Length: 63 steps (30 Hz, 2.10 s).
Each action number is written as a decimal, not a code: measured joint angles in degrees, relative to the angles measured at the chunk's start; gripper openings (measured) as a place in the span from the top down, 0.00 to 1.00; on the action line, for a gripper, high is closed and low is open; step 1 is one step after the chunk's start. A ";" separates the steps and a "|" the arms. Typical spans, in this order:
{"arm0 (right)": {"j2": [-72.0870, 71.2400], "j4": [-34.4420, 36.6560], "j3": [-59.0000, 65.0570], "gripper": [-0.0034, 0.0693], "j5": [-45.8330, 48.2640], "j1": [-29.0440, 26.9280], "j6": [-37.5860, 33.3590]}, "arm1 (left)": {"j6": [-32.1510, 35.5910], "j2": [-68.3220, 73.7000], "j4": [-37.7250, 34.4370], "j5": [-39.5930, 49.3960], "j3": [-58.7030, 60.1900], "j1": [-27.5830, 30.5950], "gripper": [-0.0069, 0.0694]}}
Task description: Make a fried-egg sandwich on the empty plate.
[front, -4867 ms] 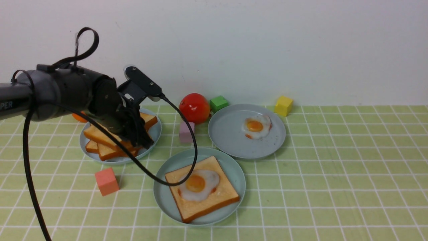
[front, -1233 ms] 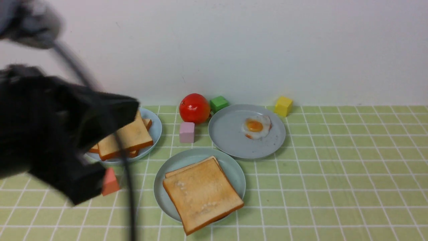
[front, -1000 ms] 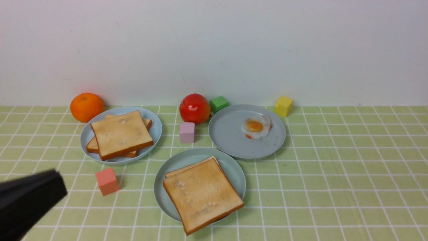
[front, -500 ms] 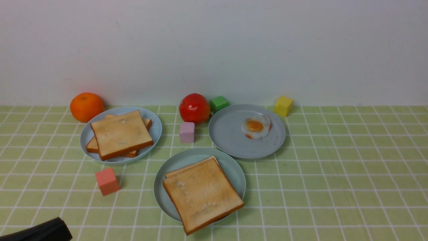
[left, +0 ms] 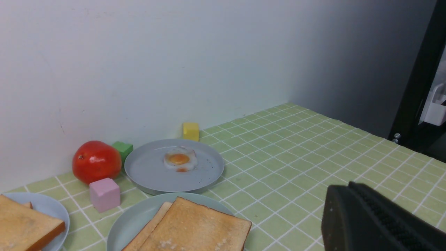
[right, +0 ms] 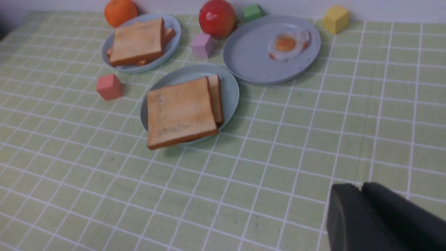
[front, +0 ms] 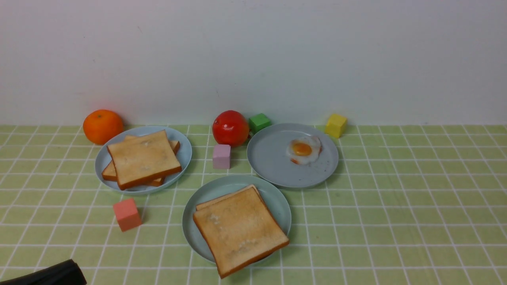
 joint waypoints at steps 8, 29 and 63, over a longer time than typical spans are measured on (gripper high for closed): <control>-3.66 -2.14 9.60 0.96 -9.52 -6.86 -2.50 | 0.00 0.00 0.00 0.08 0.00 0.00 0.93; -23.85 -0.54 51.13 0.97 -39.62 -27.27 -8.68 | 0.00 0.00 0.00 0.17 0.01 0.00 0.92; -23.85 -0.54 51.02 0.94 -39.15 -27.33 -8.70 | 0.00 0.00 0.43 0.48 0.01 0.00 0.89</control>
